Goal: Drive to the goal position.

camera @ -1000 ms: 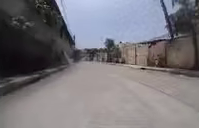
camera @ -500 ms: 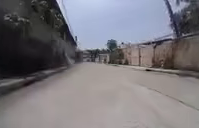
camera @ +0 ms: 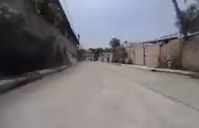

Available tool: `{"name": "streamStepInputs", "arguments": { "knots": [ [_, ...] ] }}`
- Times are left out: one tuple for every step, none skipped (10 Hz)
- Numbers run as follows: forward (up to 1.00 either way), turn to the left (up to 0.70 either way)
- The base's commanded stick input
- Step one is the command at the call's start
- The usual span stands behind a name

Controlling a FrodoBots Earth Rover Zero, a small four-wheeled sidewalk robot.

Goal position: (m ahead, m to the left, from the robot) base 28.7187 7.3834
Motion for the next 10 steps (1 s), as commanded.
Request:
{"name": "streamStepInputs", "arguments": {
  "knots": [
    [1.0,0.0],
    [1.0,0.0],
    [1.0,0.0],
    [1.0,0.0],
    [1.0,0.0],
    [1.0,0.0],
    [1.0,0.0],
    [1.0,0.0],
    [1.0,0.0],
    [1.0,0.0]
  ]
}}
